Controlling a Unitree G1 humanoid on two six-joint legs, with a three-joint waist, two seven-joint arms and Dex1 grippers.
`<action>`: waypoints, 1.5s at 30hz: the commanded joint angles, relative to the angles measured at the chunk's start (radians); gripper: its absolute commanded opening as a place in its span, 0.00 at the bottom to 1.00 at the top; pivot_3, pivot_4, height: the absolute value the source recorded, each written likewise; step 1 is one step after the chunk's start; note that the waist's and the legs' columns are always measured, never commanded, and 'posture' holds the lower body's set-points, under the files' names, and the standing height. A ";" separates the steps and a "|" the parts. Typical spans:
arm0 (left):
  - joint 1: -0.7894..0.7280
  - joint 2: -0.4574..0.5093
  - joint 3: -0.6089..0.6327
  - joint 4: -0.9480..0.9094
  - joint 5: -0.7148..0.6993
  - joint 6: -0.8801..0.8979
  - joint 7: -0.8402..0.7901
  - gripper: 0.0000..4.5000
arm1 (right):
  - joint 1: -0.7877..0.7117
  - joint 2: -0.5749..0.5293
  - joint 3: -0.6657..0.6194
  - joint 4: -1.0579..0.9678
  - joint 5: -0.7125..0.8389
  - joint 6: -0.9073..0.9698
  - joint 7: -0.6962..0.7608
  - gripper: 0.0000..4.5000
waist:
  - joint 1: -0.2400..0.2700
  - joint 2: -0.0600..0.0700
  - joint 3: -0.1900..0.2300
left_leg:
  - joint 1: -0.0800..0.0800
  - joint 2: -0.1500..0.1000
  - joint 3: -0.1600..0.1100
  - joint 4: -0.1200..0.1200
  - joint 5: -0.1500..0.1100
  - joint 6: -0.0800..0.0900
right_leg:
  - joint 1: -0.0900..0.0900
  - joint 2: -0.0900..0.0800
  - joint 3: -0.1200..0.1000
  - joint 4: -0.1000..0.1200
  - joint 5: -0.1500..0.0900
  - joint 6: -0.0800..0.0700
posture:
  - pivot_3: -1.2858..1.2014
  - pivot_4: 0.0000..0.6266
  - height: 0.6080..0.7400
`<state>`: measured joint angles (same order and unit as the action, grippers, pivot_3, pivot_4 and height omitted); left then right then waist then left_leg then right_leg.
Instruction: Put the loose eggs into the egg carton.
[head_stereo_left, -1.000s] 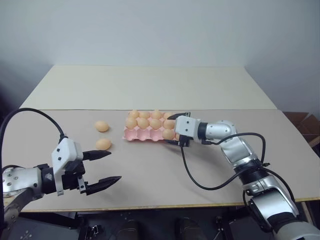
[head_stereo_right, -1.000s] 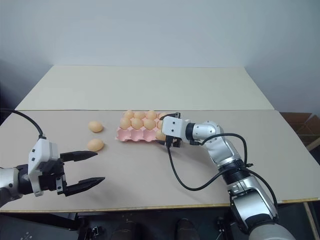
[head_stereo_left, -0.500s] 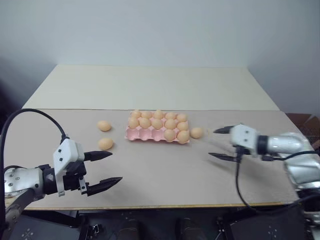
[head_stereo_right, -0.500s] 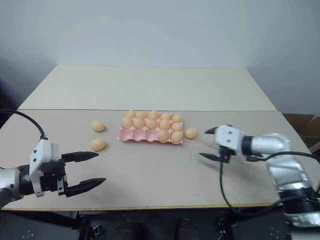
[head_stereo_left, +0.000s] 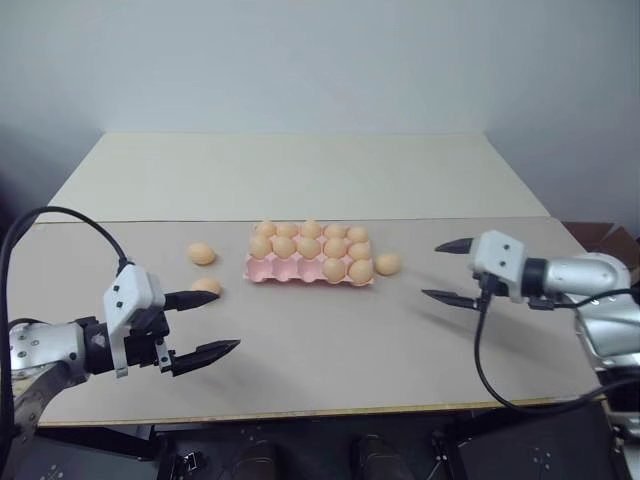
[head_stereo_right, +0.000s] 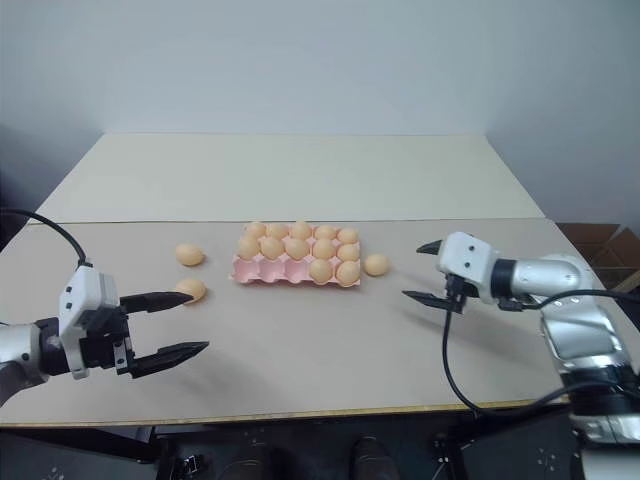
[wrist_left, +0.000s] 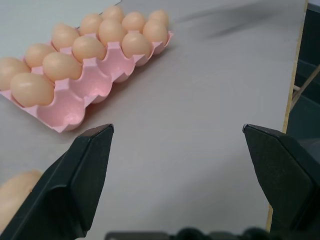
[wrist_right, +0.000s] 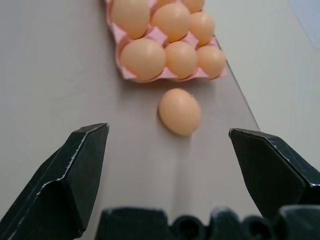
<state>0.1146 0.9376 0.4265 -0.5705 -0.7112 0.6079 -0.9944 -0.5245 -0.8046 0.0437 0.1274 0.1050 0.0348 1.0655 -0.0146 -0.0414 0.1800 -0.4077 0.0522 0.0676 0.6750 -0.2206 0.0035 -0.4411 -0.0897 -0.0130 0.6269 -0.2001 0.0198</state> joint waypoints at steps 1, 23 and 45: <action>-0.021 0.008 -0.001 0.000 0.004 -0.022 -0.007 1.00 | -0.104 0.059 0.055 0.150 -0.061 -0.091 -0.024 0.99 | 0.000 0.000 0.000 | 0.000 0.000 0.000 0.000 0.000 0.000 | 0.000 0.000 0.000 0.000 0.000 0.000 | 0.52 0.24 1.00; 0.005 0.000 0.012 -0.036 0.009 -0.015 0.018 1.00 | -0.404 0.250 0.171 0.870 -0.269 -0.455 -0.136 0.63 | -0.006 0.000 0.000 | 0.000 -0.001 -0.001 0.000 0.000 0.000 | 0.001 0.000 0.000 0.000 0.001 0.000 | 0.52 0.24 1.00; -0.034 0.004 -0.031 0.008 0.028 -0.041 0.004 1.00 | -0.290 0.163 0.100 0.377 -0.167 -0.362 -0.108 0.34 | -0.014 0.001 0.001 | 0.001 0.001 0.000 0.000 0.000 0.000 | 0.001 0.001 0.001 0.001 0.002 0.002 | 0.52 0.24 1.00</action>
<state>0.0893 0.9371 0.3928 -0.5598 -0.6869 0.5861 -0.9845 -0.8132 -0.6533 0.1601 0.5986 -0.1025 -0.3608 0.9436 -0.0286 -0.0400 0.1809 -0.4059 0.0529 0.0672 0.6745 -0.2206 0.0036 -0.4402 -0.0881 -0.0122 0.6292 -0.1986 0.0214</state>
